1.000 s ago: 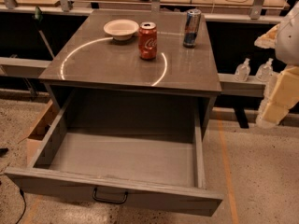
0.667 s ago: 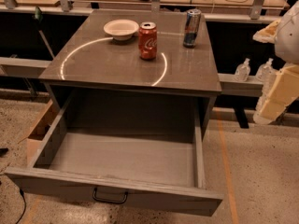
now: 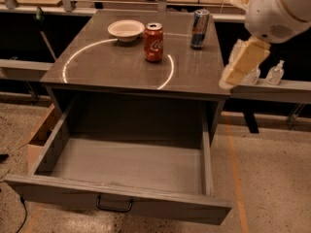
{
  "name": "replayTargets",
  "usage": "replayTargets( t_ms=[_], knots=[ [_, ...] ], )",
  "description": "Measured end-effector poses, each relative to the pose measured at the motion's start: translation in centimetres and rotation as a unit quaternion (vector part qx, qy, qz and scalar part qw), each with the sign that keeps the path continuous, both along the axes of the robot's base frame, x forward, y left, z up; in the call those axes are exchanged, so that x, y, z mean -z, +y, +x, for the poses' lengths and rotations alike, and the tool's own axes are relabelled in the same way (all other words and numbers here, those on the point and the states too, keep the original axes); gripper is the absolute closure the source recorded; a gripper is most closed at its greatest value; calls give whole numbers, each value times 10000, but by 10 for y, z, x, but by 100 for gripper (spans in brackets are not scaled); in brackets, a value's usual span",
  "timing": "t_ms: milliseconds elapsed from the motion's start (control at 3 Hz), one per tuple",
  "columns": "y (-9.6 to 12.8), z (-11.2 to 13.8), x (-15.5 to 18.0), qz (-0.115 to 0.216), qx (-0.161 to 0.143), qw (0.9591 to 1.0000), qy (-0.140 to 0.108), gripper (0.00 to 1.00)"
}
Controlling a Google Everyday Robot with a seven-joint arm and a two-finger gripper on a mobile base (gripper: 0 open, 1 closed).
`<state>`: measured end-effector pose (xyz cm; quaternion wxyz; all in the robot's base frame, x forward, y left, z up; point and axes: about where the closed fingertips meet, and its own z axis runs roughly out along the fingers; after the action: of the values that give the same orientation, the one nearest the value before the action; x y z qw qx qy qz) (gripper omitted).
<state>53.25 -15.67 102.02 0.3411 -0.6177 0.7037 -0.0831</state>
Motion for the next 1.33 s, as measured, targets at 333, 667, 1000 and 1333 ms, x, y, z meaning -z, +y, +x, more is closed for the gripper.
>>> replayTargets(
  t_ms=[333, 667, 1000, 1333],
  knots=[
    [46, 59, -7, 239, -106, 9980, -572, 0],
    [101, 107, -5, 496, -314, 9950, -812, 0],
    [100, 107, -5, 495, -313, 9950, -812, 0],
    [111, 123, -3, 450, -306, 9931, -1038, 0]
  ],
)
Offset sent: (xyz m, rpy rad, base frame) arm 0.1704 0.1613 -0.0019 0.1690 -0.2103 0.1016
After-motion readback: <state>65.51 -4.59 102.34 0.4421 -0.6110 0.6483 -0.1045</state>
